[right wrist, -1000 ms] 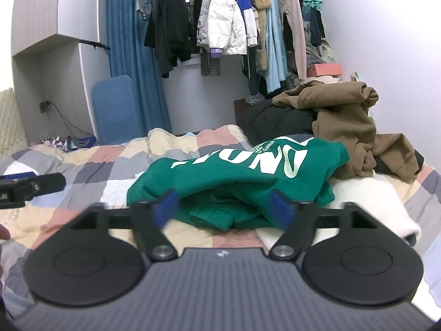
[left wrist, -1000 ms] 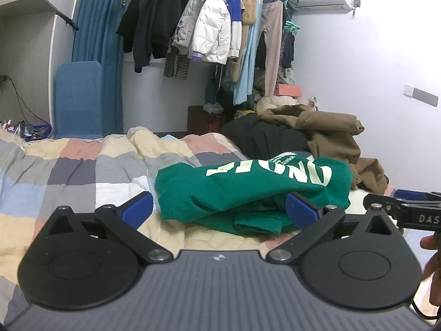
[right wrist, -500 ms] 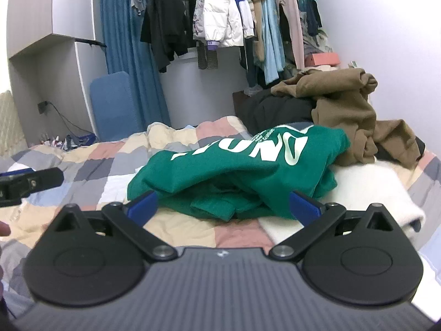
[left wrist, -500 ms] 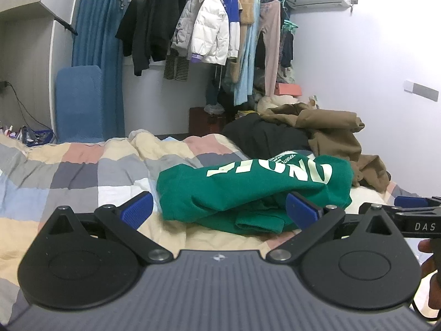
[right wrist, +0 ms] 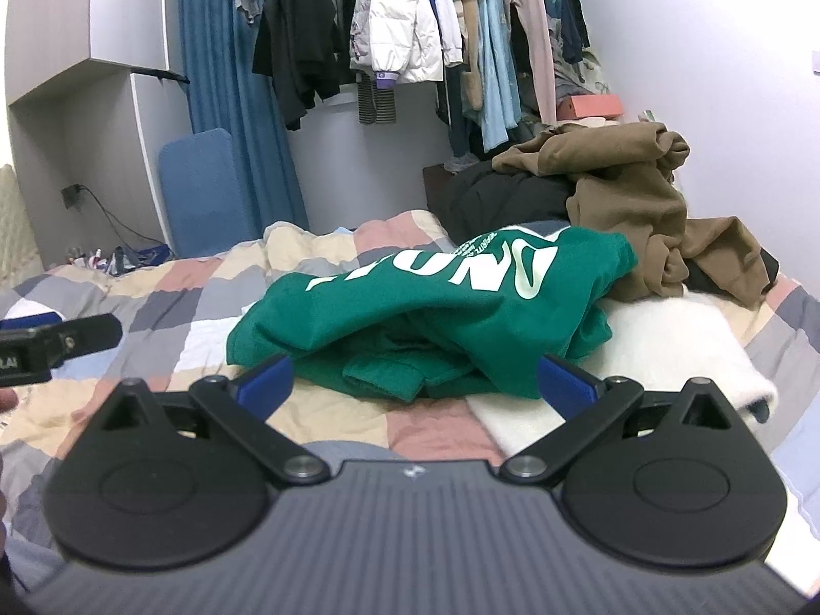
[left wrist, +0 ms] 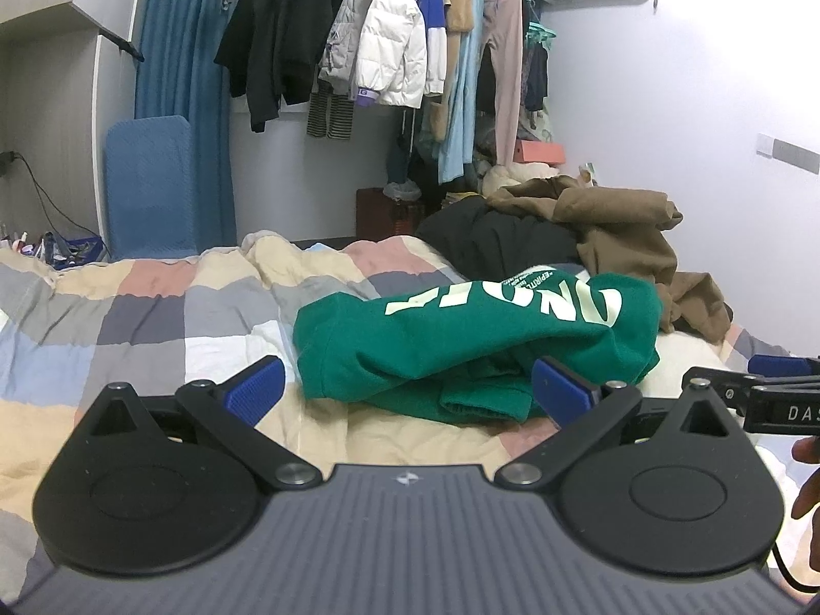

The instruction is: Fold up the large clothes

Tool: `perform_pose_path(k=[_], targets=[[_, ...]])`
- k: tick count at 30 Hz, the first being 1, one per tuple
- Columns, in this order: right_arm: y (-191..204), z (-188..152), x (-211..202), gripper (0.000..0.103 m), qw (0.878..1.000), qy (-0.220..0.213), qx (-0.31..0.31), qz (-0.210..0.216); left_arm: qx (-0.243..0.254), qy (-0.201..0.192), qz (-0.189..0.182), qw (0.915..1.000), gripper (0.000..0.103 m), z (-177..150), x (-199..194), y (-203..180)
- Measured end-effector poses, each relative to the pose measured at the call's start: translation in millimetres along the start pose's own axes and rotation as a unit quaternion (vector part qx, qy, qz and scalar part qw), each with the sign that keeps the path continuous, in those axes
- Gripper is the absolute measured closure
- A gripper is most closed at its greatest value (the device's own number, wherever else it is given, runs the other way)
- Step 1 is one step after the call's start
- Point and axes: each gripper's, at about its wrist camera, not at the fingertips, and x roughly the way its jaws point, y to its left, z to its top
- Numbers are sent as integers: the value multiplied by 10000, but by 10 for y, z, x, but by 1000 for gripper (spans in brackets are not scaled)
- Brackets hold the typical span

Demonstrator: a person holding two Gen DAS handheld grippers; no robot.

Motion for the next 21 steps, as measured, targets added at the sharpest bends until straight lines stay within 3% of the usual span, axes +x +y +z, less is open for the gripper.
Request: perform_pose_path(k=[21], targets=[[74, 37, 11, 0, 9999, 22, -158, 18, 48, -83, -22, 10000, 0, 1, -68, 43]])
